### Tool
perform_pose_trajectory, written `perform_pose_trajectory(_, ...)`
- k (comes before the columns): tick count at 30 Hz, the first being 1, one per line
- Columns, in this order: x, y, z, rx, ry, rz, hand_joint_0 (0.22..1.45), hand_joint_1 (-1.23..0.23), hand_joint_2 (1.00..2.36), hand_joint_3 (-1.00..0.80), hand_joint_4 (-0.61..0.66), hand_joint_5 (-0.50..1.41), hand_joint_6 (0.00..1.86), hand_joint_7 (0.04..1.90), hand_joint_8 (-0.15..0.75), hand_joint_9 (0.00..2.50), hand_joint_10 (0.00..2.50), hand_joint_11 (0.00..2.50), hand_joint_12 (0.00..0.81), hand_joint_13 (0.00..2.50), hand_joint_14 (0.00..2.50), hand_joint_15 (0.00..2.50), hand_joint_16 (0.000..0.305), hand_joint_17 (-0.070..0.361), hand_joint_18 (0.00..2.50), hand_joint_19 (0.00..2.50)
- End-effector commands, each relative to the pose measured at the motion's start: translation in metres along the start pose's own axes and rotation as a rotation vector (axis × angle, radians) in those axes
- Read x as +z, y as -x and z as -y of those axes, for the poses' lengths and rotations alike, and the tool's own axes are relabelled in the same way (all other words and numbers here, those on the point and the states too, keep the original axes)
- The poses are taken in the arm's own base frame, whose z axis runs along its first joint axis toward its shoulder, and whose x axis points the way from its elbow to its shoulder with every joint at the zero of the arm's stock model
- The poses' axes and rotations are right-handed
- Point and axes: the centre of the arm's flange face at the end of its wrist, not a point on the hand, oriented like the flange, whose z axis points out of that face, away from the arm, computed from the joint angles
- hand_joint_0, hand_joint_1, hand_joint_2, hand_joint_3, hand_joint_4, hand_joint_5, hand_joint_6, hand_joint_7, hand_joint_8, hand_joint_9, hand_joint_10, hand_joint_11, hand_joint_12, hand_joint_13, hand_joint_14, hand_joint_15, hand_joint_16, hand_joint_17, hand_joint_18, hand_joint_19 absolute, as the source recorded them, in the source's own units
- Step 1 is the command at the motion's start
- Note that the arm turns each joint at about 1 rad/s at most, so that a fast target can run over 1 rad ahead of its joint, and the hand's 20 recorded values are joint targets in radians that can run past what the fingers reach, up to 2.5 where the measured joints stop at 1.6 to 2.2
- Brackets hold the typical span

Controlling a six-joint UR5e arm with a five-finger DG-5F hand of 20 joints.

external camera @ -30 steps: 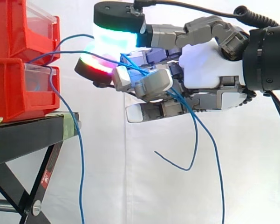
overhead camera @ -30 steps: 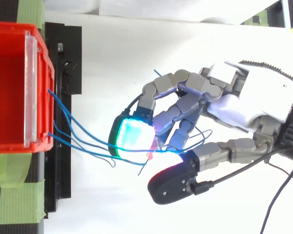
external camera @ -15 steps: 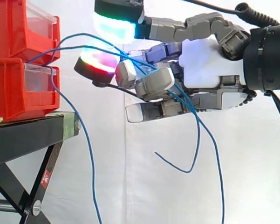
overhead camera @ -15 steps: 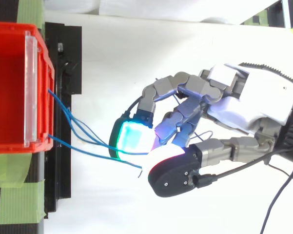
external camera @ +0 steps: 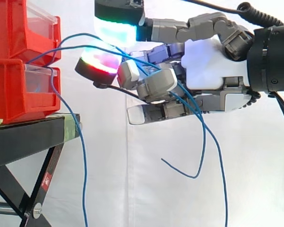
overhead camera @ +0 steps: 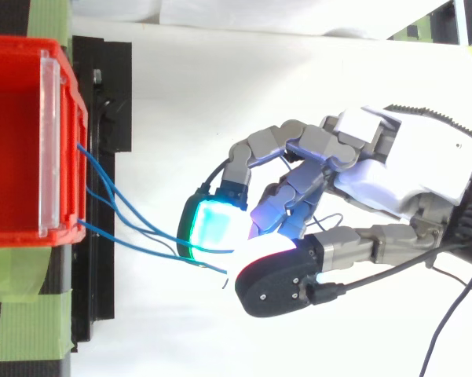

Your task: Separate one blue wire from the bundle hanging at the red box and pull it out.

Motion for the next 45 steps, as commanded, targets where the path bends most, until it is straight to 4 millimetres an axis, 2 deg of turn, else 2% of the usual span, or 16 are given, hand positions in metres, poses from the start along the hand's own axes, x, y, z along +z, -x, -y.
perform_pose_trajectory(1, 0.0, -0.0001, 0.0003, 0.0, 0.0, 0.0, 0.61, -0.73, 1.02, -0.32, 0.12, -0.17, 0.91, 0.94, 0.349, 1.2, 0.02, 1.27, 0.371, 1.54, 0.01, 1.49, 0.054, 0.121, 0.99, 0.66)
perform_pose_trajectory(16, 0.0002, -0.0002, 0.0002, 0.001, 0.001, 0.0, 0.6, -0.77, 1.02, -0.16, 0.06, -0.14, 0.9, 1.08, 0.342, 1.23, 0.02, 1.26, 0.382, 1.51, 0.01, 1.47, 0.053, 0.119, 0.97, 0.65)
perform_pose_trajectory(24, -0.0003, -0.0009, -0.0006, 0.0, 0.002, -0.001, 0.6, -0.8, 1.02, -0.12, 0.03, -0.13, 0.89, 1.11, 0.362, 1.25, 0.02, 1.2, 0.438, 1.43, 0.02, 1.36, 0.057, 0.128, 1.01, 0.63)
perform_pose_trajectory(27, 0.0, -0.0001, 0.0003, -0.002, 0.0, 0.0, 0.6, -0.81, 1.02, -0.1, 0.01, -0.12, 0.89, 1.12, 0.374, 1.24, 0.02, 1.18, 0.472, 1.34, 0.02, 1.27, 0.058, 0.13, 1.01, 0.62)
perform_pose_trajectory(29, -0.0001, 0.0001, -0.0005, -0.001, 0.001, 0.0, 0.6, -0.82, 1.02, -0.09, 0.0, -0.12, 0.89, 1.13, 0.372, 1.24, 0.02, 1.15, 0.498, 1.2, 0.02, 1.12, 0.058, 0.13, 0.99, 0.61)
perform_pose_trajectory(34, -0.0002, -0.001, 0.0002, -0.001, 0.001, -0.002, 0.6, -0.83, 1.02, -0.07, -0.01, -0.11, 0.88, 1.15, 0.375, 1.21, 0.02, 1.09, 0.514, 1.05, 0.02, 0.95, 0.061, 0.136, 0.96, 0.59)
perform_pose_trajectory(41, -0.0004, -0.0008, -0.0005, 0.001, 0.001, -0.002, 0.6, -0.84, 1.02, -0.07, -0.01, -0.11, 0.88, 1.17, 0.373, 1.14, 0.02, 0.95, 0.487, 0.76, 0.02, 0.65, 0.063, 0.141, 0.81, 0.51)
perform_pose_trajectory(44, -0.0004, -0.0006, -0.0005, 0.001, 0.001, 0.0, 0.59, -0.85, 1.02, -0.06, -0.01, -0.11, 0.87, 1.18, 0.365, 0.96, 0.02, 0.7, 0.474, 0.62, 0.01, 0.49, 0.063, 0.141, 0.72, 0.45)
perform_pose_trajectory(45, -0.0004, -0.0006, -0.0005, 0.001, 0.001, 0.0, 0.6, -0.85, 1.01, -0.06, -0.01, -0.1, 0.87, 1.18, 0.364, 0.96, 0.02, 0.69, 0.472, 0.62, 0.01, 0.48, 0.063, 0.141, 0.71, 0.44)
